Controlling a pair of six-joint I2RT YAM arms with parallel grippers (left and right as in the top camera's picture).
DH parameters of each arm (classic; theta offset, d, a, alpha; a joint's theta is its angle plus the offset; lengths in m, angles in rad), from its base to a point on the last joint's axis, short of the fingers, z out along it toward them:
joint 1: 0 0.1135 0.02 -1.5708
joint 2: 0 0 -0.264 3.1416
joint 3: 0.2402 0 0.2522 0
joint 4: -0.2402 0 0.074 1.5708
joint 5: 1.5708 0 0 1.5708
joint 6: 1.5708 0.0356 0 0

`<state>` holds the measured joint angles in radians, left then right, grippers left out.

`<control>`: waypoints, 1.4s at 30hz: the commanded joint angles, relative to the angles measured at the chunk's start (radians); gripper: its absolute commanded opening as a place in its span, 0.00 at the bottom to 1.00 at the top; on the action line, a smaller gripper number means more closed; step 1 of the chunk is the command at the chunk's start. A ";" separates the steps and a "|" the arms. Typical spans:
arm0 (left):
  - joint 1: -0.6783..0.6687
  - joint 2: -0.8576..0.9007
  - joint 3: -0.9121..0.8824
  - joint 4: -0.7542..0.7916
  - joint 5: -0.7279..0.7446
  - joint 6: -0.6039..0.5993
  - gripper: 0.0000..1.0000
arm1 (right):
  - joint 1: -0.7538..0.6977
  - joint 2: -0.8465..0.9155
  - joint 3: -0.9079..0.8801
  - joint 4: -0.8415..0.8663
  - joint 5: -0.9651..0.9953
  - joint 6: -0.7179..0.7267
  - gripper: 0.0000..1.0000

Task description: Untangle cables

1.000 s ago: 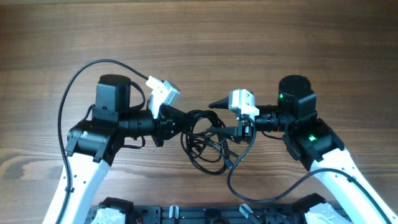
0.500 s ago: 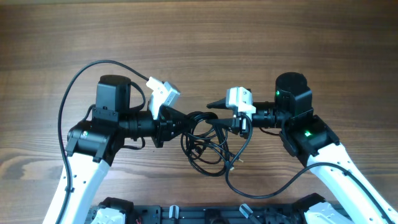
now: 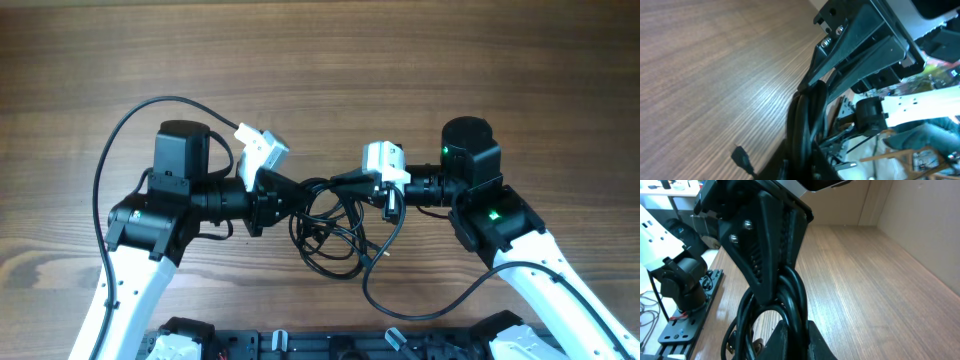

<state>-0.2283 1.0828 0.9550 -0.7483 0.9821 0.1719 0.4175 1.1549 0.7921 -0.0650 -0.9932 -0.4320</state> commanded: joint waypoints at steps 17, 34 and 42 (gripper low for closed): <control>0.087 -0.003 0.014 -0.013 0.046 -0.003 0.10 | -0.002 0.005 0.019 0.005 0.018 0.013 0.04; 0.087 -0.003 0.014 -0.016 -0.229 -0.206 0.04 | -0.003 0.003 0.019 0.158 0.015 0.203 0.04; 0.087 -0.003 0.014 -0.020 -0.483 -0.443 0.04 | -0.003 0.003 0.019 0.187 0.246 0.452 0.04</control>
<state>-0.1493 1.0817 0.9562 -0.7597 0.6388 -0.1822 0.4187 1.1614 0.7918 0.0990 -0.8314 -0.0872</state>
